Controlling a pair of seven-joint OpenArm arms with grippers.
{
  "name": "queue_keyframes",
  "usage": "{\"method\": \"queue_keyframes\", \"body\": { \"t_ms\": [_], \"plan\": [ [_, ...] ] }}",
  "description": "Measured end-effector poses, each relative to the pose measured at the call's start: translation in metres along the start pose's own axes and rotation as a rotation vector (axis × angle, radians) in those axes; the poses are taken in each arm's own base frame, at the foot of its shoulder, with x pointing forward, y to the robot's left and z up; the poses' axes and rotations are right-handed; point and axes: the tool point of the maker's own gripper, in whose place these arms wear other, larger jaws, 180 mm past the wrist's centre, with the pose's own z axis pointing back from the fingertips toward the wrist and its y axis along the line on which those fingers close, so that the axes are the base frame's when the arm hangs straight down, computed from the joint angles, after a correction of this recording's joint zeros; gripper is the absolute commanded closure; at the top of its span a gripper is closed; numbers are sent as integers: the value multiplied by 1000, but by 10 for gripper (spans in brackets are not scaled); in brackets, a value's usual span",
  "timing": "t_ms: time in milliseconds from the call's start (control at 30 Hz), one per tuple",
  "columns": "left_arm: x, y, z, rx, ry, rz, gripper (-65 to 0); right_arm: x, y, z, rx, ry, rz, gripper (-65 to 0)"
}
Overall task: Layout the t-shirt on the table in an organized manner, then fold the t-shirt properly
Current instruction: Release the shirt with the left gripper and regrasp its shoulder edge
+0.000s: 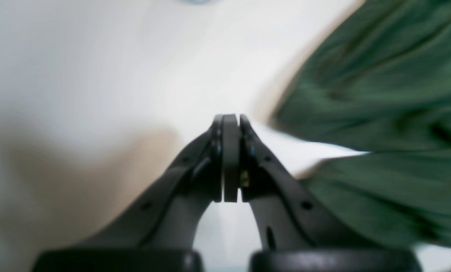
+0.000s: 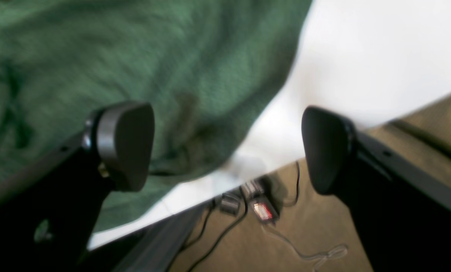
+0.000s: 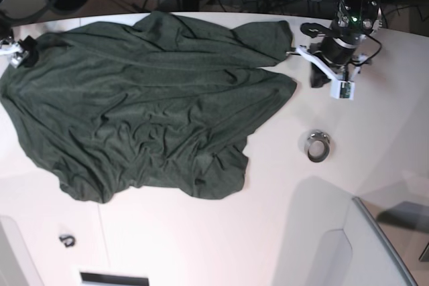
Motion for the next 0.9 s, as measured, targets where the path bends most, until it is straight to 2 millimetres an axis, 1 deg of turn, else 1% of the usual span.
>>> {"method": "queue_keyframes", "body": {
  "t_ms": [33,67,100,133,167,233,267,333,400,467,533,600,633,667,700,733,833,900],
  "plan": [
    [0,-5,1,-29,-11,36,0,0,-3,-4,11,1,-14,-578],
    [-2,-3,3,-29,-8,48,0,1,-8,-8,8,-2,-27,-578],
    [-6,3,7,-17,1,63,0,2,-12,-12,12,-3,-36,-578],
    [-9,9,9,-3,6,81,-13,2,-18,-14,9,0,-48,-578],
    [-12,13,11,2,13,84,-49,3,-23,-17,9,-9,-58,-578],
    [-13,13,12,-5,19,87,-82,1,-31,-23,7,-12,-80,-578],
    [-14,12,12,-7,16,91,-87,4,-32,-25,18,-28,-96,-578],
    [-20,10,13,-13,30,93,-86,14,-31,-31,38,-44,-118,-578],
    [-29,10,14,-11,51,100,-86,21,-26,-37,68,-51,-116,-578],
    [-33,11,14,-6,62,106,-91,24,-17,-42,121,-59,-92,-576],
    [-35,12,13,-6,65,109,-94,24,-13,-45,146,-57,-98,-575],
    [-35,12,12,-5,66,114,-94,26,-11,-46,152,-59,-95,-540],
    [-36,12,12,-6,67,115,-95,26,-11,-47,154,-59,-97,-506],
    [-37,12,12,-5,70,115,-114,25,-11,-47,155,-56,-96,-465],
    [-38,13,11,-4,73,118,-148,23,-10,-47,156,-53,-99,-431],
    [-41,14,11,-1,80,120,-196,21,-9,-48,158,-50,-102,-395],
    [-54,16,10,2,113,139,-385,16,-5,-51,164,-27,-87,-290],
    [-62,12,9,-14,123,220,-479,13,0,-53,172,-7,-62,-188]
  ]
}}
